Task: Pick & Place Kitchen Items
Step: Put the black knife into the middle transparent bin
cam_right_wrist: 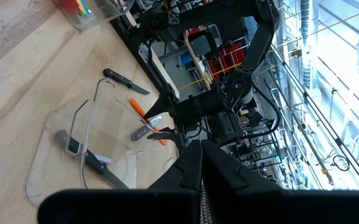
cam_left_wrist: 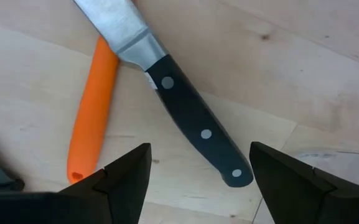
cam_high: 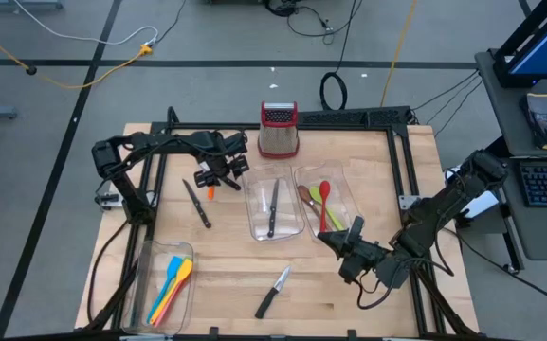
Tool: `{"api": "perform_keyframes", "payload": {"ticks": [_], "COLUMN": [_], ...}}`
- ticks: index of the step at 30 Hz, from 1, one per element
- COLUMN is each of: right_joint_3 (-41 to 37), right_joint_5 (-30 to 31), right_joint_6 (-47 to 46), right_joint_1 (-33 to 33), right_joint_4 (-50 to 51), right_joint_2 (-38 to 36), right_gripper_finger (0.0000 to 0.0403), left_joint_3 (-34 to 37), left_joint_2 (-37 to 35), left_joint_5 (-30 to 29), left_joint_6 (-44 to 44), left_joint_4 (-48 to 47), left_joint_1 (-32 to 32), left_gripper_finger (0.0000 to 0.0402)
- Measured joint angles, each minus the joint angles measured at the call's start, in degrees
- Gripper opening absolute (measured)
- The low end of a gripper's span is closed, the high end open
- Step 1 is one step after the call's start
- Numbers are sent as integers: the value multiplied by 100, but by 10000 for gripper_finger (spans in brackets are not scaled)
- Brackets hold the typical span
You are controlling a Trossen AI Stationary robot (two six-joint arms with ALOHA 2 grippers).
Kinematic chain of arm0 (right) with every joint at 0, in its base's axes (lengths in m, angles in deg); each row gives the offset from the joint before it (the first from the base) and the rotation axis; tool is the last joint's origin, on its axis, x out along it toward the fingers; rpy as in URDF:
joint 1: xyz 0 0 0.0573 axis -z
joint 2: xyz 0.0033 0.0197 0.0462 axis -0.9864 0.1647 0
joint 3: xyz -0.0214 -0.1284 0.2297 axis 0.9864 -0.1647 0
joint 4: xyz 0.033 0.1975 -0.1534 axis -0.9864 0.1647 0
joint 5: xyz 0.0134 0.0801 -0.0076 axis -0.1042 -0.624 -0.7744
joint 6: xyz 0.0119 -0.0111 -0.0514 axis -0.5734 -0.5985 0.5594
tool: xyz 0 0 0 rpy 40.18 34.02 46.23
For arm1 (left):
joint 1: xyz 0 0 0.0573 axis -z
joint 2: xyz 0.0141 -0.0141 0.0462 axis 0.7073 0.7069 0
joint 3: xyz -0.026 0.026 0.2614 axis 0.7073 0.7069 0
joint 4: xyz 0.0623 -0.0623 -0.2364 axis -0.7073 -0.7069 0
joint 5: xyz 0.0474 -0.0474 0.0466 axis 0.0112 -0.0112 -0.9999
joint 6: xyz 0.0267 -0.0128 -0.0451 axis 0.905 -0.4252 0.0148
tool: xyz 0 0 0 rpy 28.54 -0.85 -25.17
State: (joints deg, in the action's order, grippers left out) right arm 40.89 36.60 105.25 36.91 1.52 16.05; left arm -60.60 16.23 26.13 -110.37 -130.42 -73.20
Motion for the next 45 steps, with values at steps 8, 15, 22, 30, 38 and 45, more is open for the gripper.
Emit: {"api": "perform_keyframes", "payload": {"ticks": [8,15,22,30,38,45], "right_joint_3": [0,0,0,0,0,-4], "right_joint_5": [0,-2,-11,-15,-388,-1380], "right_joint_6": [0,-17,-46,-153,-198,-972], "right_joint_1": [0,0,0,0,2,57], "right_joint_4": [2,2,2,2,70,525], "right_joint_2": [0,0,0,0,-2,-414], "right_gripper_finger": [0,0,0,0,0,0], "left_joint_3": [229,321,344,512,936,951], "left_joint_2": [-4,-4,17,17,-34,-33], "left_joint_5": [184,295,257,360,408,420], "left_joint_6": [-449,-495,-226,-407,-516,-292], "left_joint_4": [71,74,582,786,1350,1617], "left_joint_1": [76,98,111,111,105,74], "left_gripper_finger": [278,278,278,228,85,48]}}
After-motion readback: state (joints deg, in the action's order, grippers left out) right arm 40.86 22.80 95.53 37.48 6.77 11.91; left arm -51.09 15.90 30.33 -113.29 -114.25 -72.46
